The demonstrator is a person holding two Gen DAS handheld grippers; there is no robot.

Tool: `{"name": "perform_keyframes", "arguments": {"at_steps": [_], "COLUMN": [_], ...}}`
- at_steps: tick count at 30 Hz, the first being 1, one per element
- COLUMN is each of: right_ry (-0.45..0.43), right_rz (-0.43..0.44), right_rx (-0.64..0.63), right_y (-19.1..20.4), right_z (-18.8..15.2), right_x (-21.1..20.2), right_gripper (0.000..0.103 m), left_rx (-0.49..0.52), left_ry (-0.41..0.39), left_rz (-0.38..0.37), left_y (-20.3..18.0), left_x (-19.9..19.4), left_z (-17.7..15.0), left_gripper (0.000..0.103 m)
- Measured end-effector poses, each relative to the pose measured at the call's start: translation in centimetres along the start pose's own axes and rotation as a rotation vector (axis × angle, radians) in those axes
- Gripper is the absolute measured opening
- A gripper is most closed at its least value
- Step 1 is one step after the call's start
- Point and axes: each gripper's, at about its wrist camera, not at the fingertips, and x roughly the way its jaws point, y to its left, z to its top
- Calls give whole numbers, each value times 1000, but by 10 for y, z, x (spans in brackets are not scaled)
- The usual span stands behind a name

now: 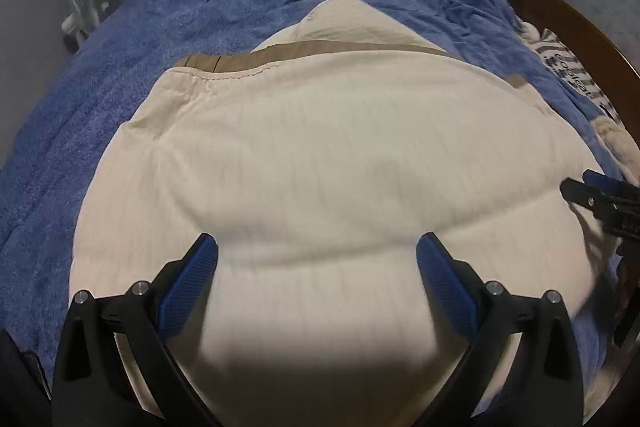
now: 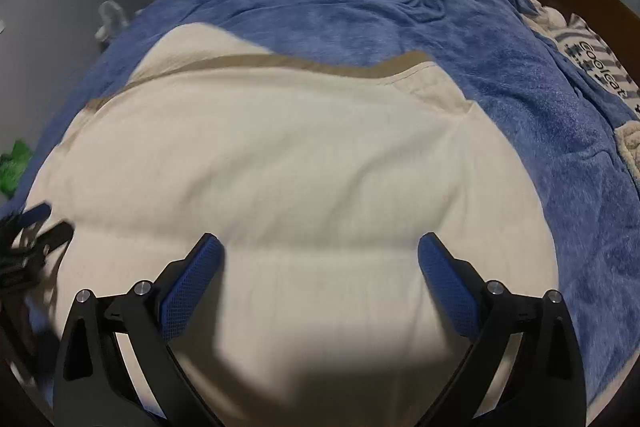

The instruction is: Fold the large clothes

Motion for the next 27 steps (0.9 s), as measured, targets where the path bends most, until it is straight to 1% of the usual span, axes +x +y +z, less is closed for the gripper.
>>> {"name": "perform_keyframes", "arguments": {"at_steps": [4,6,9,11,13,15,17,19,20,21,22,24,26,27], "right_ry": [-4,-36,-86,-149,-187,-200,-199,-170,-150,-141,-132,-121,-125,-125], "right_rz": [-13,2,47,32,35,86,121,135,127,109,100,99,69,45], "right_rx": [48,73,84,50,39,41,-15,-103,-151,-175,-184,-157,-128,-102], "right_y": [-10,-15,-14,-8,-5,0,15,35,44,48,47,35,18,1], "right_z": [19,24,26,22,16,4,-10,-25,-35,-44,-54,-63,-71,-78], "right_x": [18,17,7,-10,-23,-37,-45,-46,-45,-44,-43,-46,-50,-52], "right_gripper": [95,92,90,91,92,94,94,94,94,94,94,94,94,94], "left_rx": [-13,-36,-63,-76,-84,-79,-64,-51,-45,-40,-37,-36,-56,-70], "left_ry": [10,-5,-34,-54,-80,-117,-141,-133,-119,-97,-88,-96,-101,-98], "left_rz": [10,13,14,15,10,10,2,-3,-4,13,25,43,76,73], "left_y": [-1,2,5,7,6,4,-2,-8,-11,-12,-11,-4,9,15], "left_x": [14,16,11,2,-10,-27,-39,-43,-43,-40,-38,-43,-49,-50], "left_z": [14,21,20,17,11,2,-10,-22,-30,-39,-45,-58,-70,-75], "left_gripper": [96,96,96,96,96,96,96,96,96,96,96,96,96,96]}}
